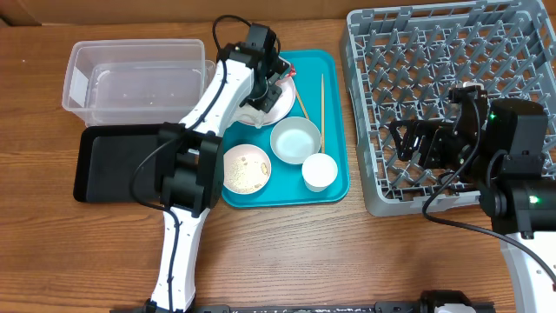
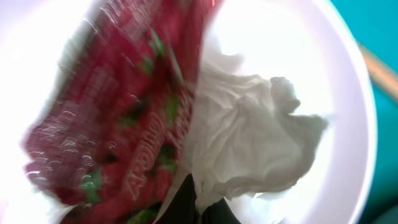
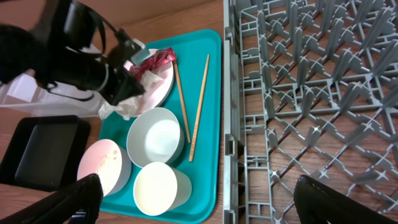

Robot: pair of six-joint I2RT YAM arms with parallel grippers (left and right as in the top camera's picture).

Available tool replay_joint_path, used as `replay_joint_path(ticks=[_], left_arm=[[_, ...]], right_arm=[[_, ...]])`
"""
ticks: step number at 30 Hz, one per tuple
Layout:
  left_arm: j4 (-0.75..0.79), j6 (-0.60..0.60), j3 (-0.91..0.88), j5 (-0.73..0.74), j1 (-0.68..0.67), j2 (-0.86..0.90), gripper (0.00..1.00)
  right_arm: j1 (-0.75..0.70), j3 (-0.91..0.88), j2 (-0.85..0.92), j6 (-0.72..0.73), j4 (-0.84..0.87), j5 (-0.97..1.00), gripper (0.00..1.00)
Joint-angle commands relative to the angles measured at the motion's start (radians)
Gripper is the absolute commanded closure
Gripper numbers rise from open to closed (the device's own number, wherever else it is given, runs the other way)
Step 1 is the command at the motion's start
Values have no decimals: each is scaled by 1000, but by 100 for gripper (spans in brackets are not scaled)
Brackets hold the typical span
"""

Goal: Sort waste into correct bins and load items into the dishwasher
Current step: 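Lift the tissue with the left gripper and drop it into the clear bin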

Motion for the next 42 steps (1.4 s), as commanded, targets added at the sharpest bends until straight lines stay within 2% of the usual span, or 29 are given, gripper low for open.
replay_joint_path(ticks=[1,9,20,26,34,38,42], left_arm=[[-42,-79,138,-21,6,-8,96],[-220,-86,364,-21,7,-11,96],[-258,-86,380,3,7,-12,96],[-298,-132,523,39,27,-38,96],[-377,-164,723,12,141,-110,96],[-425,-174,716,-29,232,-111,96],[-441,-218,634,-25,325,-111,96]], right_arm=[[-3,24,2,7,0,-8,0],[-3,24,2,7,-2,-8,0],[-3,24,2,7,-2,-8,0],[-3,24,2,7,-4,-8,0],[-3,24,2,7,-5,-8,0],[-3,24,2,7,-5,-8,0],[-3,24,2,8,-6,-9,0]])
